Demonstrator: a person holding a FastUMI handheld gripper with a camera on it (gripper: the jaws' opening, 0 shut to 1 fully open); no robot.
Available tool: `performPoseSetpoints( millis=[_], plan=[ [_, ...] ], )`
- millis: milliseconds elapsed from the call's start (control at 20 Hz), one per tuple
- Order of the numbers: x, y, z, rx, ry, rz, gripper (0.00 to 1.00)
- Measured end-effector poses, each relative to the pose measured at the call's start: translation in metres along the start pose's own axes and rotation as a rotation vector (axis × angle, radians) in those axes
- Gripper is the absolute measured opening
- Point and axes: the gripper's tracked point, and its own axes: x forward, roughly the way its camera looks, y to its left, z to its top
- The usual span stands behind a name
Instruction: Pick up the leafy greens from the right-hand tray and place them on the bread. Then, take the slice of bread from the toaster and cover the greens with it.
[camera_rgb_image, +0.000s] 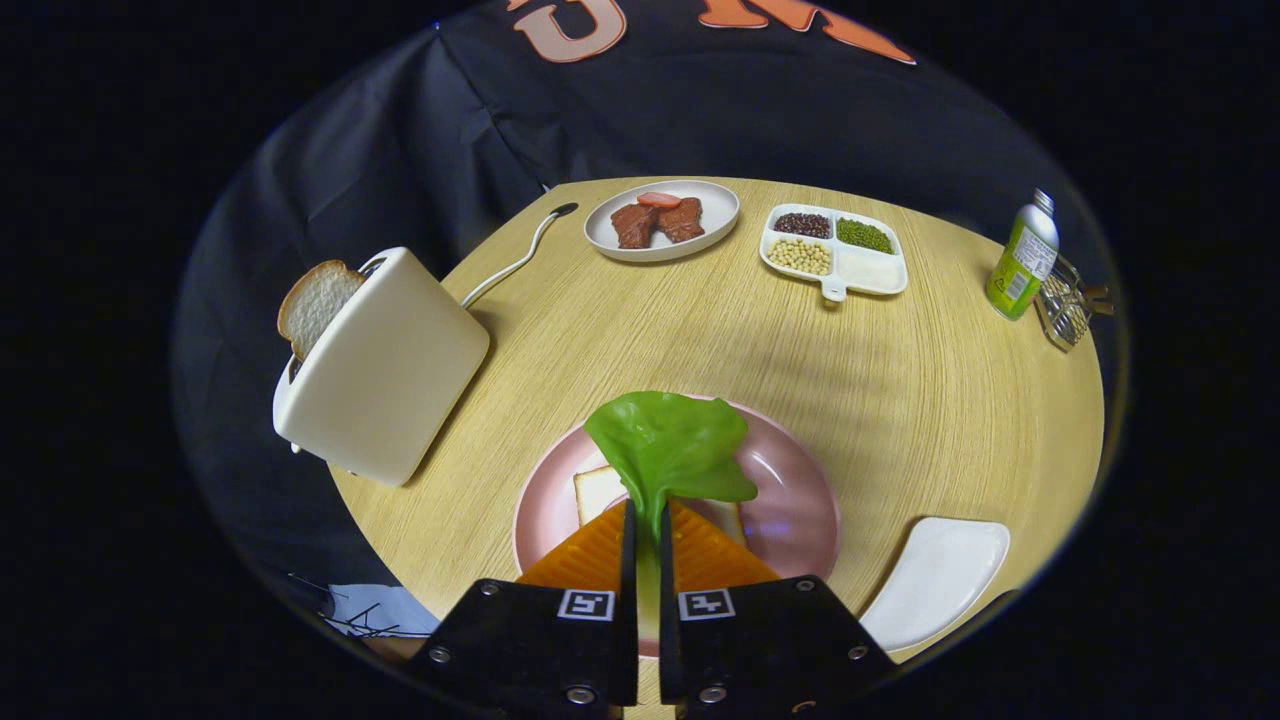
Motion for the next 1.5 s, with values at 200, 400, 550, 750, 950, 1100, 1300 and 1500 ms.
performPoseSetpoints(
  millis=[200, 400, 550, 750, 950, 1100, 1300, 1500],
  plan=[
    [0.003, -0.004, -0.003, -0.023, 0.012, -0.019, 0.21],
    [0.001, -0.015, -0.002, -0.036, 0.011, -0.062, 0.41],
    [0.0, -0.013, 0.001, -0.052, -0.004, -0.087, 0.62],
    [-0.005, -0.006, 0.004, -0.089, -0.013, -0.116, 0.82],
    [0.001, 0.004, -0.003, -0.122, 0.021, -0.136, 0.85],
    [0.006, 0.0, -0.004, -0.135, 0.031, -0.167, 0.86],
    [-0.004, 0.014, 0.012, -0.115, -0.005, -0.157, 0.86],
    [-0.033, 0.042, 0.042, -0.111, -0.051, -0.121, 0.86]
  ],
)
